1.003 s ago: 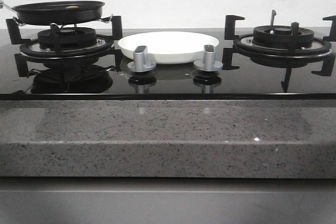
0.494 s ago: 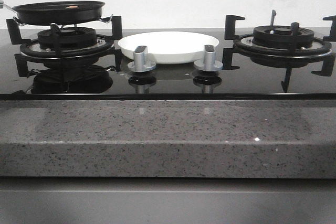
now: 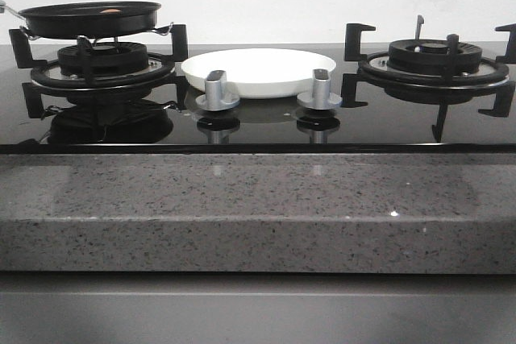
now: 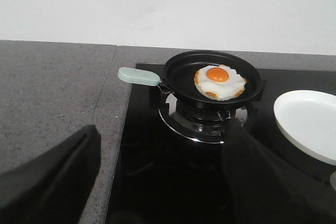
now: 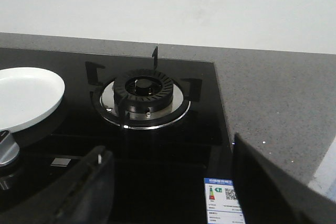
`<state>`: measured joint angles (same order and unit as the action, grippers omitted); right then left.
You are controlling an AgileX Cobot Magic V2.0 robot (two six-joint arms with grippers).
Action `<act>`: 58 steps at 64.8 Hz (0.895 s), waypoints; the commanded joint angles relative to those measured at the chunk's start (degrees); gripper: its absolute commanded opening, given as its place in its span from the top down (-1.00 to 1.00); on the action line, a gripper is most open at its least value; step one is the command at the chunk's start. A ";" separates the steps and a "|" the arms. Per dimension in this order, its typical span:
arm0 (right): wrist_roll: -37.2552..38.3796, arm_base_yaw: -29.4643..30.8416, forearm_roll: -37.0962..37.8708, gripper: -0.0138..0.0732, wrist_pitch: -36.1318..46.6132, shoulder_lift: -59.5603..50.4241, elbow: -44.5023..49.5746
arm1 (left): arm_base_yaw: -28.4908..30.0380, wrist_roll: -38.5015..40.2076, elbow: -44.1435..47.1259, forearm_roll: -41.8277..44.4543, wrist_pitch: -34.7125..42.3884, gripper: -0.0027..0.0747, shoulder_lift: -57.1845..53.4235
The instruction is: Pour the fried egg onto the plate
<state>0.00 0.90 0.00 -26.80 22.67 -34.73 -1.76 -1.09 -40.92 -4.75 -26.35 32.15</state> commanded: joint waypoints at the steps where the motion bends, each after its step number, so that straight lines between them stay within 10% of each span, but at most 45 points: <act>1: 0.00 0.41 0.68 -0.49 4.80 0.86 -2.01 | -0.24 0.48 -1.91 -0.12 5.06 -0.37 0.56; 33: 0.00 -0.14 -9.11 -0.49 1.94 6.91 -5.92 | -0.24 0.48 -1.91 -0.12 5.06 -0.37 0.56; 58: -8.63 -12.92 -14.46 -0.49 -10.67 28.95 -24.07 | -0.24 0.48 -1.91 -0.12 5.06 -0.37 0.56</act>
<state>-7.63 -9.60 -13.25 -39.94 47.94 -54.43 -1.76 -1.09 -40.92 -4.75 -26.01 32.15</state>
